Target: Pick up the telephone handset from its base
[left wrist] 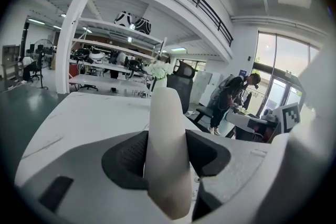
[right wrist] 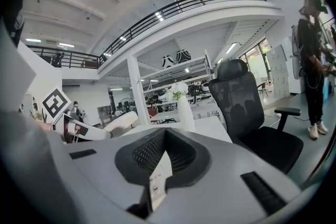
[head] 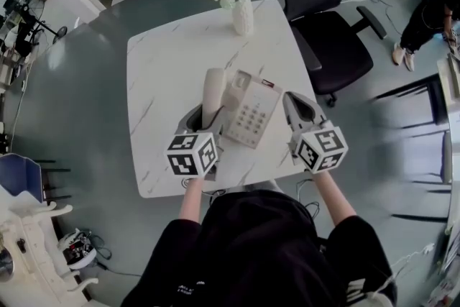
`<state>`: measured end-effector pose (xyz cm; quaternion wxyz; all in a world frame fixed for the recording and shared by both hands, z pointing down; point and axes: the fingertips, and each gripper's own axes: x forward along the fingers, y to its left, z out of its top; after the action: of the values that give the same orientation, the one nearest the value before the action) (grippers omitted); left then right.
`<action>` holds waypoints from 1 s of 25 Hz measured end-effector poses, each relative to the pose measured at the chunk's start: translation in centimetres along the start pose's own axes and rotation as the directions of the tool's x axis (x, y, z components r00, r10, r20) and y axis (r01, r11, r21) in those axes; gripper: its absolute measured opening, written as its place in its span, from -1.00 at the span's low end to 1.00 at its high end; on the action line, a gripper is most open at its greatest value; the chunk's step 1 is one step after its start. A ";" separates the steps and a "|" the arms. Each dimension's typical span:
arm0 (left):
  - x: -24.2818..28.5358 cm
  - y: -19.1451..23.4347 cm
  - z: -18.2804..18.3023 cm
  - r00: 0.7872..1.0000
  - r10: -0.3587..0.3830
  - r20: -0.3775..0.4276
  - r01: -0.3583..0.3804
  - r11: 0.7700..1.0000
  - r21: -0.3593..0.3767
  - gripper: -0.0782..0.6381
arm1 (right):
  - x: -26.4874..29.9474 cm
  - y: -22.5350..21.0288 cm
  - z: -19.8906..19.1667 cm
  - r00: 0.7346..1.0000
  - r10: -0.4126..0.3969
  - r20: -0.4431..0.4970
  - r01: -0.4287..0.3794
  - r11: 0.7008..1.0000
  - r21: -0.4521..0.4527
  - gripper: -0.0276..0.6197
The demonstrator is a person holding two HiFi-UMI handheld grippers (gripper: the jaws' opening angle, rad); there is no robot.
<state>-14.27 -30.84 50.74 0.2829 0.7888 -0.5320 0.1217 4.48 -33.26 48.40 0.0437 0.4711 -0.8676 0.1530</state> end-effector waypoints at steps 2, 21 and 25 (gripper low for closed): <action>-0.9 0.1 0.3 1.000 0.008 0.026 -0.008 1.000 -0.005 -0.20 | -0.2 0.1 0.3 1.000 0.005 0.010 -0.005 1.000 0.002 -0.94; -7.6 1.2 4.1 0.964 0.069 0.256 -0.064 0.998 -0.027 -0.20 | -0.8 2.0 4.3 0.987 0.114 0.113 -0.111 0.993 -0.037 -0.94; -8.7 1.2 4.7 0.950 0.079 0.304 -0.071 0.997 -0.037 -0.20 | -0.8 2.4 5.0 0.983 0.134 0.129 -0.129 0.991 -0.044 -0.94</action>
<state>-19.38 -27.18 43.07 0.2025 0.7736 -0.6004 0.0025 3.29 -32.94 42.93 -0.0158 0.4211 -0.9003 0.1088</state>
